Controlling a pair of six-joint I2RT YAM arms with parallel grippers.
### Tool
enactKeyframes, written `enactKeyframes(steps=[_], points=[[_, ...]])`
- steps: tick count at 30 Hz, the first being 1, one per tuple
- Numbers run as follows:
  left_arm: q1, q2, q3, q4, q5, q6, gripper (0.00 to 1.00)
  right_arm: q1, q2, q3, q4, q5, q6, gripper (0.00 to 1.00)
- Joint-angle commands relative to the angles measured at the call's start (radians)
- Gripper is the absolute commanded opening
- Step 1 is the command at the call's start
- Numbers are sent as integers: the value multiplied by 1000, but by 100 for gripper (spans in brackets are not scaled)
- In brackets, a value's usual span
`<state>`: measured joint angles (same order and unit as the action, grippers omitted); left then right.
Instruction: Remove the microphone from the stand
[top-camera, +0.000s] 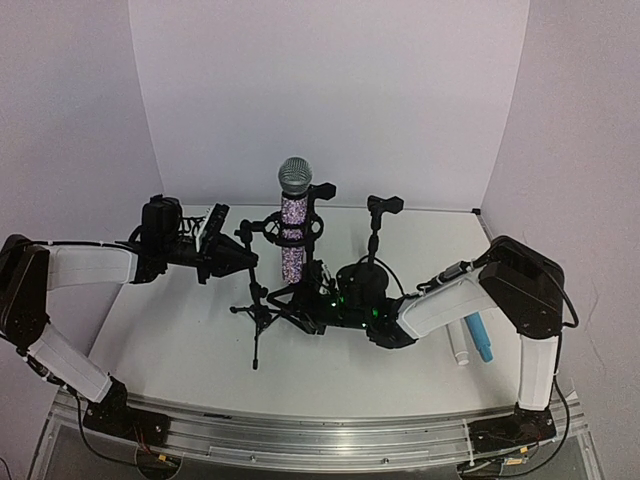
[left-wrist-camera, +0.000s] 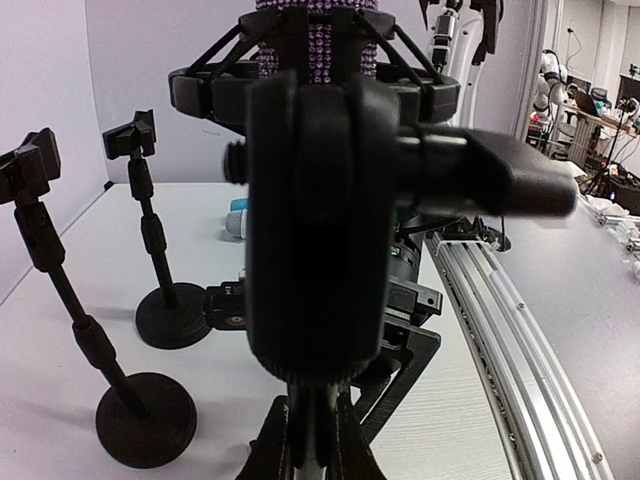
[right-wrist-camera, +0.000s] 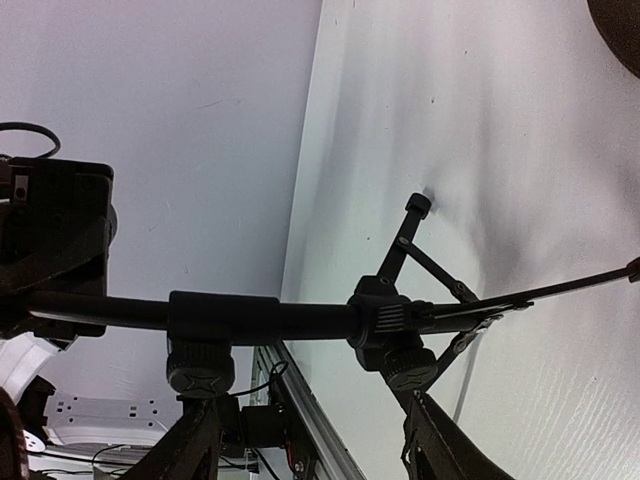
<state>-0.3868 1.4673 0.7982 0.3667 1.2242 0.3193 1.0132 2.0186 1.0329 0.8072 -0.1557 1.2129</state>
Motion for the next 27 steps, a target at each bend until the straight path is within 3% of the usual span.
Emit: enactKeyframes(steps=[1, 6, 12, 21, 27], points=[[-26, -53, -40, 105, -82, -133, 0, -1, -28, 48, 55, 16, 39, 60], [-67, -119, -134, 221, -275, -227, 0, -3, -37, 52, 59, 17, 40, 62], [-108, -148, -210, 319, -386, -248, 0, -14, -31, 49, 94, 17, 60, 62], [-125, -118, -228, 384, -423, -287, 0, -16, -69, -40, 209, -6, 75, 64], [-138, -107, -229, 393, -412, -277, 0, -16, -32, 13, 294, -42, 81, 64]])
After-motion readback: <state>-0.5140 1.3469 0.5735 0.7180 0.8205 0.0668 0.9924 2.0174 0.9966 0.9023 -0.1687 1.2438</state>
